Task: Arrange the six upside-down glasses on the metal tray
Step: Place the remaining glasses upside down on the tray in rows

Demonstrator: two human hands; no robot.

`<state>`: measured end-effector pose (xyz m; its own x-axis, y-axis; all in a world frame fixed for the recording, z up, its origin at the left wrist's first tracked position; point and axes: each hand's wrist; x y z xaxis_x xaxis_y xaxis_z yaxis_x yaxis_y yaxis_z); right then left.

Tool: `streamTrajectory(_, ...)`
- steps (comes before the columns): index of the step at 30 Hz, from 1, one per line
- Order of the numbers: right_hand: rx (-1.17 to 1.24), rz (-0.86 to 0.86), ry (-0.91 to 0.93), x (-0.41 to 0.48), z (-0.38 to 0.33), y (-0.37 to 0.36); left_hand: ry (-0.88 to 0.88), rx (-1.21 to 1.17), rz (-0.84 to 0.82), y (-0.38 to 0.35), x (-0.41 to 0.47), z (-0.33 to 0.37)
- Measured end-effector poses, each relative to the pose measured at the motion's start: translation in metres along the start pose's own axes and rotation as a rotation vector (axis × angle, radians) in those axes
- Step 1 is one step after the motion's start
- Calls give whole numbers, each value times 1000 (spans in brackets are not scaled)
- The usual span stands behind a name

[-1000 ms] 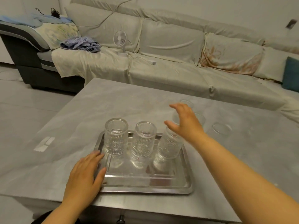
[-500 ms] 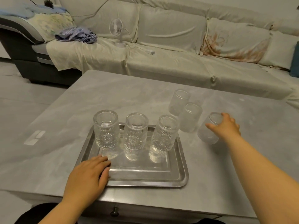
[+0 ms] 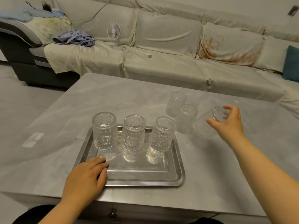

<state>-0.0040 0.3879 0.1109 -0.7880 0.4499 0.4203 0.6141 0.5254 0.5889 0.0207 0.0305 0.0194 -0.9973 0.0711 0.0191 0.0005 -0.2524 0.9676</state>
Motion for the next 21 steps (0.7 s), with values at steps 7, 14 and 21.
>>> streamTrajectory(7,54,-357,166,-56,-55,14,-15,-117,18,-1,-5,-2)
streamTrajectory(14,26,-541,216,-104,-64,-32,-10,-165,46,-1,-10,-8)
streamTrajectory(21,-40,-591,205,-109,-62,-55,-38,-133,42,0,-10,-8)
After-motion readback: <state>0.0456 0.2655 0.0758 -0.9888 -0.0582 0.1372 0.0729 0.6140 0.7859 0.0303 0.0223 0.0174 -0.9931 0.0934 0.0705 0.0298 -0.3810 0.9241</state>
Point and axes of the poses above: each hand's wrist, its own x-axis towards the middle knuckle, its own y-axis out of the back of the hand, z = x × y, and after that the axes turned 12 degrees about y, right-handed
